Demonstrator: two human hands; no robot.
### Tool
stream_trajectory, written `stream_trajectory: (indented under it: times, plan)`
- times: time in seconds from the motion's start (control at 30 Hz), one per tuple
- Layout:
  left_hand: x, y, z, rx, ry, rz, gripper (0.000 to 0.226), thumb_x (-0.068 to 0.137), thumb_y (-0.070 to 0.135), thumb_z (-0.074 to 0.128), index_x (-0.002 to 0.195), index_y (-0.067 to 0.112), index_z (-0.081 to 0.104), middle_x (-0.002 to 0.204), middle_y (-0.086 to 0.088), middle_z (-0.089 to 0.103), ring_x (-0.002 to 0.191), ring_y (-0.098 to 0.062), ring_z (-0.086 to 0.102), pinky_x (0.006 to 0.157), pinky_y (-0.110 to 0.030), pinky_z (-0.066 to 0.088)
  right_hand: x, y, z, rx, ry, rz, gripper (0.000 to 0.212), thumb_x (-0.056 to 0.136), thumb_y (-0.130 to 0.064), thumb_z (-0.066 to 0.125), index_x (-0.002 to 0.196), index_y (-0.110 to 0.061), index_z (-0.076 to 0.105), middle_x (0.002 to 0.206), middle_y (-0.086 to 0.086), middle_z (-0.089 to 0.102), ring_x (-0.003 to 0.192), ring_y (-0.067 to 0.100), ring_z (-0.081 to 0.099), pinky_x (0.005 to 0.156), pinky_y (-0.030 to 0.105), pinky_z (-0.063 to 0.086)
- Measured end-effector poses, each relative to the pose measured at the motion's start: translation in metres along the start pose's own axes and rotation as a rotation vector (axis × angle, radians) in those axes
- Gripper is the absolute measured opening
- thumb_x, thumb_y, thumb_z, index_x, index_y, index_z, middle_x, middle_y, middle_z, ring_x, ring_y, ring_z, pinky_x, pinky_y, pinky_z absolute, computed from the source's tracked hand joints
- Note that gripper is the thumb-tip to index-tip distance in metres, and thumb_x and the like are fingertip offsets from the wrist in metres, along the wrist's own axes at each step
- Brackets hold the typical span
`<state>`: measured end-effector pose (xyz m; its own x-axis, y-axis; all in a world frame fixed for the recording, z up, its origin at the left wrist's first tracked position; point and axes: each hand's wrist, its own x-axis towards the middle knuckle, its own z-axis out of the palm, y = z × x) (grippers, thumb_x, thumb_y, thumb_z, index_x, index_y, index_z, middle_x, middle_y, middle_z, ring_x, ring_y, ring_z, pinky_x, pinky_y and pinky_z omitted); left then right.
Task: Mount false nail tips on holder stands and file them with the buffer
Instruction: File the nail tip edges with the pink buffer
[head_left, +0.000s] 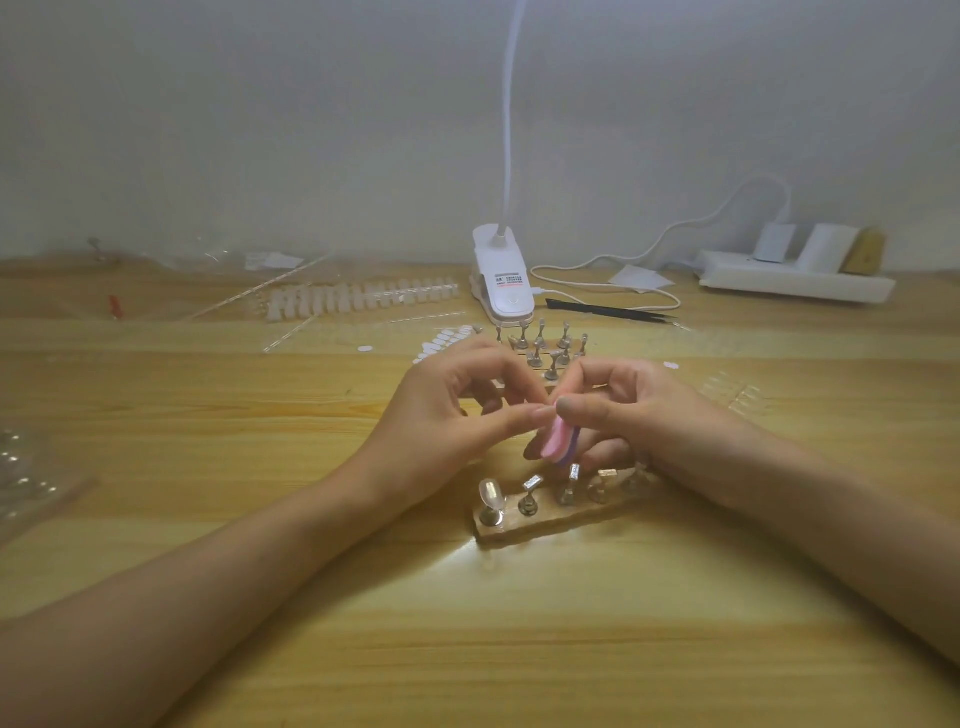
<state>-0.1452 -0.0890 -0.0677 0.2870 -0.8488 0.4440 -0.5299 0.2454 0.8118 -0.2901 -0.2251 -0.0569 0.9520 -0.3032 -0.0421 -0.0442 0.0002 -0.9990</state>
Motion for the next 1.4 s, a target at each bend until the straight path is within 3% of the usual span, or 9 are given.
stream_trajectory:
  times: [0.1, 0.2, 0.37, 0.47, 0.9, 1.03, 1.2, 1.3, 1.4]
  plan:
    - [0.000, -0.001, 0.000, -0.011, 0.006, 0.003, 0.006, 0.080, 0.009, 0.078, 0.080, 0.011, 0.072, 0.082, 0.001, 0.063, 0.075, -0.003, 0.057, 0.070, -0.016, 0.044, 0.001, 0.000, -0.002, 0.058, 0.096, -0.007, 0.029, 0.077, -0.031, 0.070, 0.086, -0.006, 0.060, 0.081, 0.015, 0.075, 0.066, 0.019, 0.074, 0.058, 0.021, 0.059]
    - [0.000, -0.001, 0.000, -0.004, 0.028, 0.023, 0.006, 0.080, 0.010, 0.077, 0.079, 0.013, 0.072, 0.083, 0.000, 0.062, 0.074, -0.001, 0.056, 0.069, -0.015, 0.045, -0.002, -0.001, 0.000, -0.014, 0.029, 0.012, 0.020, 0.080, -0.030, 0.071, 0.083, -0.012, 0.063, 0.086, 0.017, 0.076, 0.067, 0.017, 0.073, 0.058, 0.019, 0.058]
    - [0.000, -0.002, 0.000, -0.007, -0.006, 0.016, 0.006, 0.080, 0.009, 0.077, 0.079, 0.010, 0.072, 0.084, 0.000, 0.064, 0.078, -0.013, 0.063, 0.072, -0.029, 0.052, 0.000, 0.001, 0.000, 0.024, 0.106, -0.016, 0.030, 0.075, -0.032, 0.071, 0.084, -0.007, 0.058, 0.078, 0.013, 0.075, 0.061, 0.016, 0.072, 0.054, 0.020, 0.057]
    - [0.000, -0.002, 0.000, -0.015, 0.016, 0.020, 0.007, 0.081, 0.010, 0.077, 0.079, 0.013, 0.071, 0.083, 0.000, 0.064, 0.075, -0.005, 0.059, 0.070, -0.021, 0.048, -0.001, 0.000, 0.000, -0.030, 0.031, -0.009, 0.027, 0.078, -0.030, 0.073, 0.085, -0.008, 0.060, 0.085, 0.018, 0.075, 0.069, 0.019, 0.074, 0.058, 0.020, 0.057]
    - [0.000, 0.001, 0.000, -0.032, -0.016, -0.013, 0.007, 0.079, 0.012, 0.078, 0.077, 0.011, 0.072, 0.078, 0.009, 0.065, 0.073, -0.004, 0.059, 0.071, -0.022, 0.050, 0.000, 0.004, -0.002, 0.056, 0.122, -0.068, 0.030, 0.074, -0.030, 0.074, 0.086, -0.007, 0.060, 0.081, 0.017, 0.074, 0.066, 0.021, 0.073, 0.061, 0.027, 0.061]
    - [0.000, 0.000, -0.001, -0.024, -0.009, -0.017, 0.007, 0.080, 0.012, 0.077, 0.077, 0.012, 0.071, 0.079, 0.006, 0.066, 0.073, -0.007, 0.060, 0.070, -0.021, 0.048, -0.002, 0.004, 0.000, -0.022, 0.033, -0.074, 0.026, 0.079, -0.027, 0.077, 0.088, -0.008, 0.061, 0.084, 0.019, 0.075, 0.070, 0.022, 0.074, 0.059, 0.024, 0.058]
    - [-0.001, -0.001, 0.000, -0.019, -0.023, -0.032, 0.009, 0.076, 0.025, 0.078, 0.075, 0.018, 0.072, 0.082, 0.003, 0.066, 0.071, -0.015, 0.059, 0.069, -0.018, 0.045, 0.000, 0.005, -0.005, 0.121, 0.262, -0.146, 0.031, 0.076, -0.030, 0.072, 0.090, -0.005, 0.060, 0.088, 0.017, 0.075, 0.074, 0.024, 0.074, 0.057, 0.027, 0.059]
    - [-0.001, 0.000, -0.002, -0.161, 0.036, -0.112, 0.010, 0.072, 0.032, 0.075, 0.071, 0.024, 0.070, 0.075, 0.010, 0.066, 0.064, -0.004, 0.052, 0.063, -0.011, 0.041, -0.007, 0.001, -0.018, -0.056, 0.346, -0.217, 0.029, 0.074, -0.038, 0.076, 0.090, -0.016, 0.063, 0.095, 0.012, 0.077, 0.087, 0.021, 0.075, 0.062, 0.028, 0.060]
    - [-0.001, 0.001, -0.005, -0.267, 0.052, -0.177, 0.008, 0.071, 0.034, 0.074, 0.067, 0.028, 0.070, 0.066, 0.015, 0.062, 0.056, 0.000, 0.045, 0.055, -0.007, 0.037, -0.012, 0.000, -0.033, -0.504, 0.362, -0.264, 0.015, 0.083, -0.029, 0.079, 0.082, -0.023, 0.065, 0.085, -0.001, 0.077, 0.083, 0.014, 0.072, 0.066, 0.015, 0.052]
